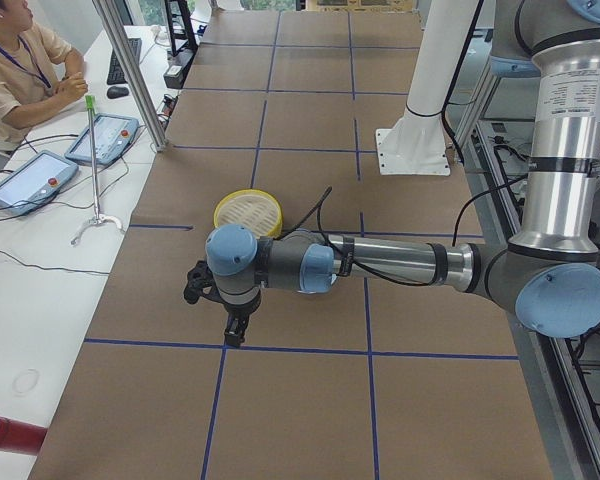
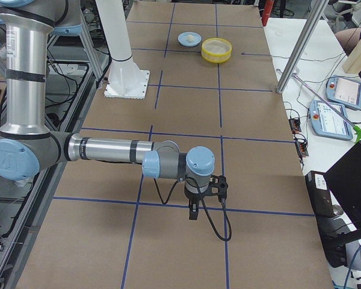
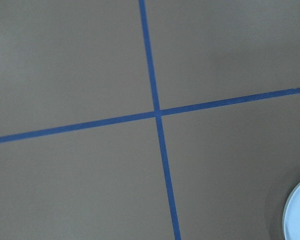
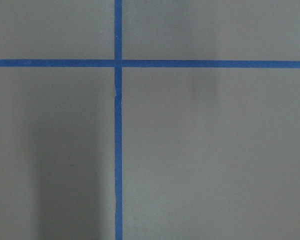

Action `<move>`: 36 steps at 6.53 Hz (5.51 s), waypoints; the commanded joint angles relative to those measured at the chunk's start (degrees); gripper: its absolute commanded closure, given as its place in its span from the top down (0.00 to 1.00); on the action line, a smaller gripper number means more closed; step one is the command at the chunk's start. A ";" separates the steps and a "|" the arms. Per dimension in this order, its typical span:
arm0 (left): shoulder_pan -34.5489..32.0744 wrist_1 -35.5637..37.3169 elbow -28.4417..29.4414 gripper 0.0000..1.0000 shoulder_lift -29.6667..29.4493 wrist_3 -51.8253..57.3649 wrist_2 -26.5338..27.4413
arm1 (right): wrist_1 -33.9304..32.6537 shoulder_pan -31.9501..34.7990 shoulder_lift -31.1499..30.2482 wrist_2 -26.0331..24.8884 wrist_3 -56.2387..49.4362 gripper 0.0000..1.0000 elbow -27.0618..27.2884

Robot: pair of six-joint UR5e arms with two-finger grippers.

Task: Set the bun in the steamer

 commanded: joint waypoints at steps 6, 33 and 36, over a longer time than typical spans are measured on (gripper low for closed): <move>35.90 -27.29 -9.91 0.99 5.57 -41.48 18.82 | 0.00 0.00 0.00 0.00 0.00 1.00 0.03; 40.18 -17.01 -16.51 0.41 2.08 -51.59 16.72 | 0.00 0.00 0.00 0.00 0.00 1.00 0.03; 35.15 -1.84 -10.83 0.38 -13.80 -51.89 11.62 | 0.00 0.00 0.00 0.00 0.00 1.00 0.03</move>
